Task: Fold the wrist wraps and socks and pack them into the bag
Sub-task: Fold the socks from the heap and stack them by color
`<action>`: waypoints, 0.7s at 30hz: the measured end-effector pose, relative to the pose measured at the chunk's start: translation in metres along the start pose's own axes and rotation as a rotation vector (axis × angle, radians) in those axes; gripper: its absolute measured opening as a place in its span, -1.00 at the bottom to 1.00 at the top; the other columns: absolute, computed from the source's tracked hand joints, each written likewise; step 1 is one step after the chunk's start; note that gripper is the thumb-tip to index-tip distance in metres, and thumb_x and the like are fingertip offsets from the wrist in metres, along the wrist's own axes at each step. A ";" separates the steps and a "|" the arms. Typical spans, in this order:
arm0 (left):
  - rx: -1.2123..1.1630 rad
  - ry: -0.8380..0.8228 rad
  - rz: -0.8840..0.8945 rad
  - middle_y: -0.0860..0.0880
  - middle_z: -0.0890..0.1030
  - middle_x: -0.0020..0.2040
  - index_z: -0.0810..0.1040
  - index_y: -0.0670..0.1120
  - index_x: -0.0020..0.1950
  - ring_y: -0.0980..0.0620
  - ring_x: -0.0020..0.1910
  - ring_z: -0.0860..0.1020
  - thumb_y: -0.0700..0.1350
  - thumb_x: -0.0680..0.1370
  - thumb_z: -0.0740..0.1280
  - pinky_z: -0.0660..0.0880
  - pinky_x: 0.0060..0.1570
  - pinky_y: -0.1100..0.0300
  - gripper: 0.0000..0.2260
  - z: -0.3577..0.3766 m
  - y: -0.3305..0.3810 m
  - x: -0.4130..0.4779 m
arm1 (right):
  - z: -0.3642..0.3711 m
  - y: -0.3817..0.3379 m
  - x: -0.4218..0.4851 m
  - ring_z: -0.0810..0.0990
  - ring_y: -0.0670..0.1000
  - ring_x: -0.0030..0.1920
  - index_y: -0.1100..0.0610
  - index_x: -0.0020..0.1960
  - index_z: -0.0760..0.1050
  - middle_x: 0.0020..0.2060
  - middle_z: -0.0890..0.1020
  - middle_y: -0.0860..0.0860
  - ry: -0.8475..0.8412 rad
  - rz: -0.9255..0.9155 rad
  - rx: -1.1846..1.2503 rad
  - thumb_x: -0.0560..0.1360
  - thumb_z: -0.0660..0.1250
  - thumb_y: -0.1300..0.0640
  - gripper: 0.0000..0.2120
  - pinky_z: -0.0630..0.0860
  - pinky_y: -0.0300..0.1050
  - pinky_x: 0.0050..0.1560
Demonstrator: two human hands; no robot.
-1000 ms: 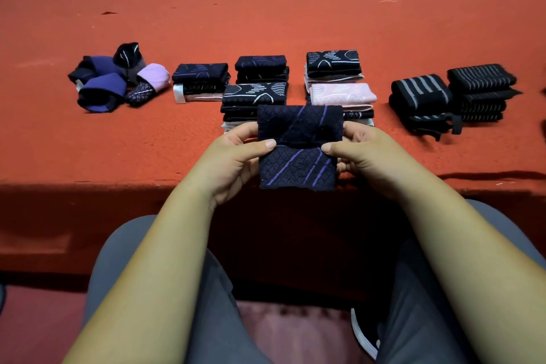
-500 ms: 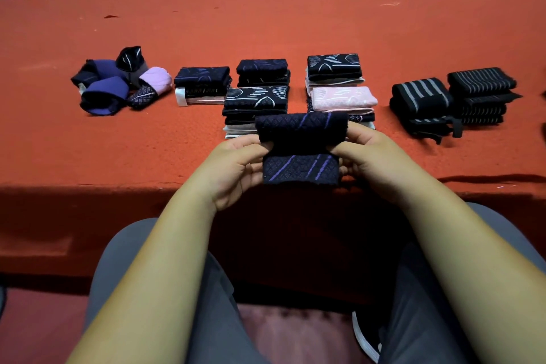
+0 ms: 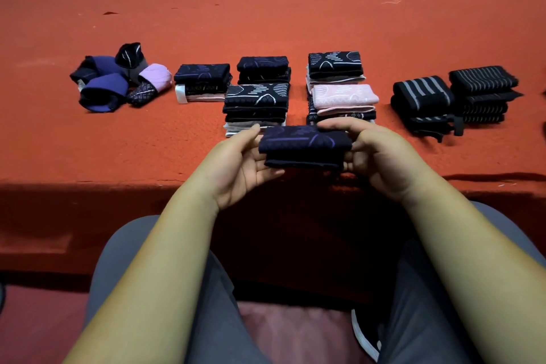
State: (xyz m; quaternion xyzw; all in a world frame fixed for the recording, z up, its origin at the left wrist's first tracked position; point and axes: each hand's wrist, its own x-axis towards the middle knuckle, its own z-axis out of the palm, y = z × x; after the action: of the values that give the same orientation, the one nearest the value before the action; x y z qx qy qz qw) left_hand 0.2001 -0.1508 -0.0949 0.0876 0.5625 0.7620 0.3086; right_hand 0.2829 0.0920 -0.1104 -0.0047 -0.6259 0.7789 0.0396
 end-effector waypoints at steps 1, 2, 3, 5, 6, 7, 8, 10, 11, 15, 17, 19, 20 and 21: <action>0.021 0.001 -0.003 -0.15 0.71 0.10 0.65 -0.14 0.31 -0.01 -0.06 0.70 0.07 0.74 0.22 0.68 -0.16 0.12 -0.64 0.001 0.000 -0.001 | -0.001 -0.001 -0.002 0.50 0.34 0.10 0.15 0.28 0.68 0.29 0.62 0.37 -0.033 0.001 0.021 0.31 0.13 0.21 -0.39 0.33 0.19 0.01; 0.050 0.005 0.004 -0.14 0.72 0.10 0.65 -0.13 0.31 -0.01 -0.04 0.71 0.10 0.72 0.26 0.68 -0.14 0.12 -0.63 0.001 -0.001 -0.001 | -0.002 -0.002 -0.003 0.51 0.35 0.10 0.20 0.31 0.66 0.30 0.60 0.39 -0.063 0.002 0.044 0.35 0.12 0.18 -0.39 0.32 0.22 0.03; 0.077 0.010 0.019 -0.13 0.72 0.11 0.66 -0.13 0.32 0.00 -0.03 0.71 0.08 0.71 0.30 0.68 -0.12 0.12 -0.66 0.001 -0.002 -0.002 | -0.002 -0.003 -0.003 0.53 0.33 0.09 0.23 0.34 0.63 0.29 0.62 0.37 -0.075 0.004 0.056 0.40 0.12 0.15 -0.42 0.36 0.20 0.02; 0.106 0.002 0.052 -0.12 0.72 0.11 0.65 -0.14 0.32 0.01 -0.01 0.70 -0.05 0.68 0.35 0.67 -0.09 0.15 -0.73 0.001 -0.004 -0.004 | -0.001 -0.003 -0.003 0.58 0.23 0.03 0.18 0.37 0.62 0.25 0.67 0.25 -0.059 -0.005 0.022 0.51 0.16 0.06 -0.49 0.46 0.06 -0.09; 0.116 -0.017 0.071 -0.11 0.72 0.12 0.64 -0.16 0.32 0.03 -0.01 0.69 -0.11 0.68 0.35 0.66 -0.09 0.17 -0.74 0.000 -0.004 -0.004 | 0.000 -0.002 -0.002 0.56 0.20 0.02 0.13 0.39 0.61 0.25 0.66 0.23 -0.044 -0.025 -0.004 0.53 0.22 0.04 -0.52 0.46 0.03 -0.15; 0.124 -0.035 0.089 -0.10 0.72 0.12 0.63 -0.18 0.33 0.05 -0.01 0.69 -0.16 0.67 0.35 0.65 -0.10 0.19 -0.74 0.000 -0.004 -0.004 | 0.001 0.000 -0.001 0.54 0.19 0.03 0.09 0.42 0.59 0.28 0.65 0.25 -0.032 -0.043 -0.023 0.54 0.28 0.03 -0.53 0.44 0.01 -0.18; 0.128 -0.049 0.105 -0.10 0.72 0.13 0.62 -0.20 0.34 0.07 -0.01 0.68 -0.19 0.66 0.35 0.63 -0.10 0.20 -0.73 -0.001 -0.004 -0.004 | 0.002 0.002 0.001 0.52 0.18 0.04 0.06 0.45 0.56 0.31 0.63 0.27 -0.021 -0.049 -0.025 0.53 0.36 0.02 -0.51 0.41 0.01 -0.20; 0.118 -0.067 0.132 -0.13 0.71 0.18 0.60 -0.25 0.37 0.05 0.03 0.68 -0.22 0.65 0.35 0.63 -0.07 0.19 -0.70 0.000 -0.004 -0.003 | 0.003 0.004 0.001 0.49 0.17 0.00 0.06 0.44 0.56 0.24 0.68 0.21 0.006 -0.030 -0.056 0.46 0.47 -0.05 -0.43 0.38 0.01 -0.20; 0.104 -0.078 0.139 -0.15 0.69 0.22 0.58 -0.26 0.40 0.04 0.05 0.68 -0.23 0.65 0.35 0.63 -0.05 0.18 -0.68 0.000 -0.004 -0.003 | 0.003 0.004 0.000 0.47 0.16 -0.03 0.09 0.40 0.59 0.14 0.70 0.15 0.009 -0.030 -0.108 0.44 0.49 -0.09 -0.44 0.38 0.01 -0.18; 0.093 -0.102 0.168 -0.22 0.66 0.30 0.54 -0.27 0.44 -0.04 0.15 0.66 -0.25 0.64 0.37 0.63 0.05 0.13 -0.64 -0.001 -0.005 -0.001 | 0.006 0.004 -0.002 0.45 0.14 -0.17 0.19 0.26 0.64 -0.09 0.65 0.07 -0.012 -0.045 -0.214 0.54 0.48 0.04 -0.65 0.42 0.01 -0.15; 0.124 -0.062 0.198 -0.26 0.65 0.33 0.54 -0.29 0.42 -0.09 0.18 0.66 -0.26 0.63 0.39 0.63 0.10 0.08 -0.64 -0.002 -0.006 0.001 | 0.008 0.004 -0.003 0.47 0.11 -0.25 0.20 0.27 0.63 -0.13 0.66 0.07 0.016 -0.030 -0.202 0.58 0.49 0.15 -0.71 0.45 -0.02 -0.17; 0.142 0.018 0.233 -0.27 0.69 0.27 0.56 -0.31 0.37 -0.11 0.15 0.68 -0.28 0.60 0.42 0.65 0.13 0.01 -0.66 -0.002 -0.008 0.002 | 0.009 0.004 -0.003 0.50 0.04 -0.33 0.24 0.26 0.61 -0.17 0.68 0.05 0.047 -0.047 -0.222 0.60 0.46 0.20 -0.74 0.44 -0.07 -0.25; 0.148 0.061 0.252 -0.26 0.70 0.23 0.57 -0.30 0.34 -0.12 0.12 0.69 -0.29 0.59 0.44 0.64 0.15 -0.02 -0.68 -0.002 -0.009 0.003 | 0.009 0.004 -0.003 0.50 -0.03 -0.37 0.27 0.25 0.60 -0.21 0.69 0.00 0.060 -0.061 -0.239 0.60 0.45 0.22 -0.75 0.41 -0.12 -0.30; 0.155 0.101 0.271 -0.26 0.72 0.19 0.59 -0.28 0.31 -0.13 0.10 0.70 -0.30 0.59 0.45 0.64 0.15 -0.05 -0.70 -0.001 -0.009 0.004 | 0.010 0.004 -0.003 0.50 -0.09 -0.39 0.28 0.25 0.59 -0.25 0.68 -0.05 0.070 -0.068 -0.250 0.60 0.45 0.23 -0.75 0.39 -0.19 -0.35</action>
State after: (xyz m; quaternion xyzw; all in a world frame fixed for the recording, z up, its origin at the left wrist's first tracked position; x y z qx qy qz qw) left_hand 0.2000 -0.1484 -0.1046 0.1479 0.6176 0.7543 0.1667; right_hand 0.2847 0.0815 -0.1125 -0.0156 -0.7162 0.6922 0.0872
